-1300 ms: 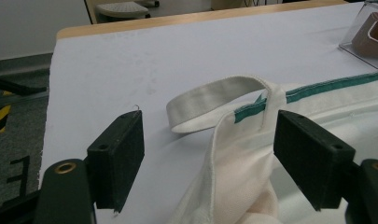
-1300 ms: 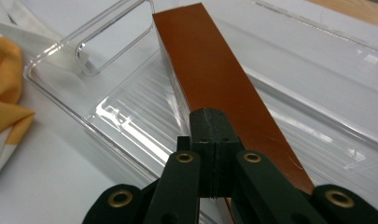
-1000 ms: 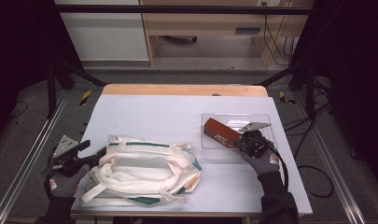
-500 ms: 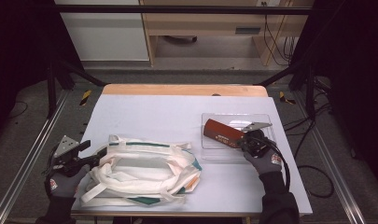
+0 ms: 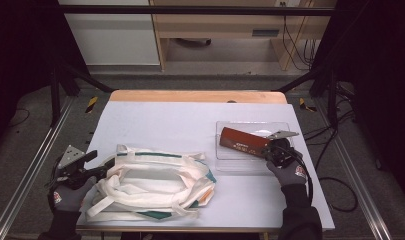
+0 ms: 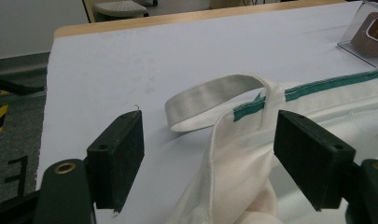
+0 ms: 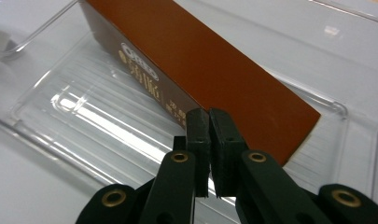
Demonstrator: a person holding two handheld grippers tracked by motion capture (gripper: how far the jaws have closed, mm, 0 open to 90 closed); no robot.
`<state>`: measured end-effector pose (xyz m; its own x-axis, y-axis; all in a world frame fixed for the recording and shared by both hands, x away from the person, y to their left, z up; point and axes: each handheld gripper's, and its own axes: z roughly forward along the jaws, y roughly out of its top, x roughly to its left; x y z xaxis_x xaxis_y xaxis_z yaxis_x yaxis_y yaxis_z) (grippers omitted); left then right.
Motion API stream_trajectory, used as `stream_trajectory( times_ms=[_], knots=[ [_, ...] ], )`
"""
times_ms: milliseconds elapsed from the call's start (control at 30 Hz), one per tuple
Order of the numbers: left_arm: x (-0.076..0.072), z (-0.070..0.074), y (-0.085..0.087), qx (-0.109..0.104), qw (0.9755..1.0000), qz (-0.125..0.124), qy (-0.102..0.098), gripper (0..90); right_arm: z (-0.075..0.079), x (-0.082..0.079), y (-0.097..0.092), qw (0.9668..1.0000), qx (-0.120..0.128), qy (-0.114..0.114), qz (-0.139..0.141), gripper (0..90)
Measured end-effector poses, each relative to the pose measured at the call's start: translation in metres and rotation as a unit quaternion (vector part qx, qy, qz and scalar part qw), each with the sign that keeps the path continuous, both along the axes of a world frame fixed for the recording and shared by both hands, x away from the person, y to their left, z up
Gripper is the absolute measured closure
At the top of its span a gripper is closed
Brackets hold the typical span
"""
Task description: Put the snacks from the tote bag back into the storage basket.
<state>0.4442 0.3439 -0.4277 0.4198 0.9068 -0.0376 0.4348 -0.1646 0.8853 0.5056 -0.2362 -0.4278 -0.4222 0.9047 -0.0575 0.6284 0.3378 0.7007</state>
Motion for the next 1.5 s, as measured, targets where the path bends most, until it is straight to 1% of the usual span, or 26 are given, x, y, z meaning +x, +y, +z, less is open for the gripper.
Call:
stream_trajectory(
  times_ms=[200, 500, 567, 600, 733, 933, 1133, 1267, 1300, 1367, 1400, 1500],
  knots=[
    [0.000, 0.000, 0.000, -0.001, 1.0000, 0.000, -0.001, 23.9, -0.002, 0.002, -0.004, 0.9996, 0.002, -0.011, -0.026, 86.7],
    [0.000, 0.000, 0.000, 0.000, 1.0000, 0.000, 0.000, 23.9, -0.001, 0.006, -0.006, 0.9990, 0.008, -0.017, -0.041, 86.6],
    [0.000, 0.000, 0.000, 0.001, 1.0000, 0.000, 0.000, 23.9, 0.000, 0.007, -0.008, 0.9986, 0.009, -0.025, -0.047, 86.2],
    [0.000, 0.000, 0.000, 0.001, 1.0000, 0.000, 0.000, 23.9, 0.000, 0.007, -0.009, 0.9985, 0.012, -0.024, -0.049, 86.2],
    [0.001, 0.000, 0.000, 0.001, 1.0000, 0.000, 0.001, 23.9, 0.000, 0.009, -0.009, 0.9982, 0.010, -0.023, -0.054, 86.2],
    [0.001, 0.000, 0.000, 0.001, 1.0000, -0.001, 0.001, 23.8, -0.001, 0.012, -0.010, 0.9978, 0.010, -0.028, -0.060, 85.3],
    [0.000, 0.000, 0.000, 0.000, 1.0000, 0.000, 0.000, 23.8, -0.001, 0.013, -0.011, 0.9976, 0.011, -0.027, -0.062, 84.6],
    [0.001, 0.000, 0.000, 0.000, 1.0000, -0.001, 0.000, 23.7, 0.000, 0.013, -0.011, 0.9972, 0.011, -0.032, -0.066, 84.5],
    [0.001, 0.000, 0.001, 0.000, 1.0000, 0.000, 0.000, 23.7, 0.000, 0.013, -0.012, 0.9970, 0.015, -0.032, -0.069, 84.6],
    [0.000, 0.000, 0.001, 0.000, 1.0000, 0.000, 0.000, 23.7, 0.000, 0.013, -0.012, 0.9965, 0.013, -0.039, -0.073, 85.1],
    [0.001, 0.000, 0.001, 0.000, 1.0000, 0.000, 0.000, 23.7, 0.001, 0.014, -0.013, 0.9965, 0.011, -0.039, -0.073, 85.2],
    [0.001, 0.000, 0.001, 0.001, 1.0000, 0.000, 0.001, 23.7, 0.000, 0.015, -0.014, 0.9960, 0.017, -0.039, -0.079, 85.5]
  ],
)
